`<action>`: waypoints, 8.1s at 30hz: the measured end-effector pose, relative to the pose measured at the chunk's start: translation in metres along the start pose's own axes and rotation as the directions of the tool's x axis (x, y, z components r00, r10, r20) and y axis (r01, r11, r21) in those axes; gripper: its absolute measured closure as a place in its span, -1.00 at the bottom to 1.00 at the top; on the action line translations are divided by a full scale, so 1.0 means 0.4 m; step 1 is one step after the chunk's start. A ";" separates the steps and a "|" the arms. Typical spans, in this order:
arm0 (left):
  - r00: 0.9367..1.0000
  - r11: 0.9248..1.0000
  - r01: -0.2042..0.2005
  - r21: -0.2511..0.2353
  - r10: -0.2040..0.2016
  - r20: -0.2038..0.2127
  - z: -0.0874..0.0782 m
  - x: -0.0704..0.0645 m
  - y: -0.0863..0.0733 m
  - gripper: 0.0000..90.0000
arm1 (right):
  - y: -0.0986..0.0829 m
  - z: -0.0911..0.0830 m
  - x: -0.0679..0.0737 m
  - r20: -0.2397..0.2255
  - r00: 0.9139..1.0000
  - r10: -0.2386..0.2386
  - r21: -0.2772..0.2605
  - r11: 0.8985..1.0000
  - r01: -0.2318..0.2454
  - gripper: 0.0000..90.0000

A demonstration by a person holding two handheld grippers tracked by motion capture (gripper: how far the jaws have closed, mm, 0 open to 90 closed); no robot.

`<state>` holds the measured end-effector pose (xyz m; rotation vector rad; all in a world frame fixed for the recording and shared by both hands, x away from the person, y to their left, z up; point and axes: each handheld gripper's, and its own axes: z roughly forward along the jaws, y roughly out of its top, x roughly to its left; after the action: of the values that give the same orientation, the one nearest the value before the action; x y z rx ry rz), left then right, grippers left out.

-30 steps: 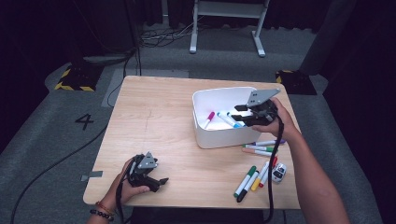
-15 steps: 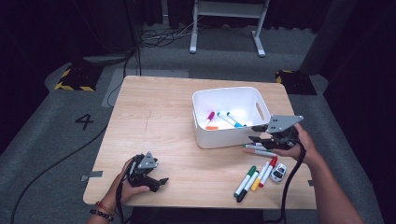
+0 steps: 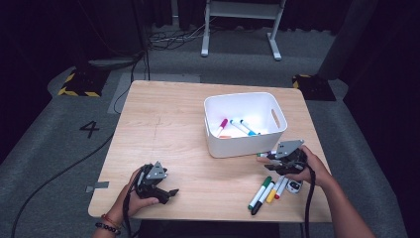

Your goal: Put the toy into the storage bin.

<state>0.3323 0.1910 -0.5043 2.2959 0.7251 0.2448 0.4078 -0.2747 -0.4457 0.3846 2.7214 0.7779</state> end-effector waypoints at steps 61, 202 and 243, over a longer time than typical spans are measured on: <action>1.000 1.000 -0.001 -0.001 0.001 -0.001 0.000 0.000 0.000 -0.70 | 0.073 0.113 -0.001 -0.082 0.994 -0.078 -0.043 0.996 0.075 0.65; 1.000 1.000 -0.002 0.001 0.002 -0.002 0.000 0.001 0.001 -0.71 | 0.338 -0.055 -0.151 0.018 1.000 -0.006 -0.139 0.990 0.009 0.41; 1.000 1.000 -0.002 0.000 0.002 -0.004 0.001 0.000 0.001 -0.71 | -0.001 0.015 0.099 -0.184 0.979 -0.084 0.013 0.996 0.088 0.16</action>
<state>0.3326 0.1907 -0.5042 2.2972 0.7256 0.2505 0.3734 -0.2593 -0.4586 0.2062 2.8968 0.7975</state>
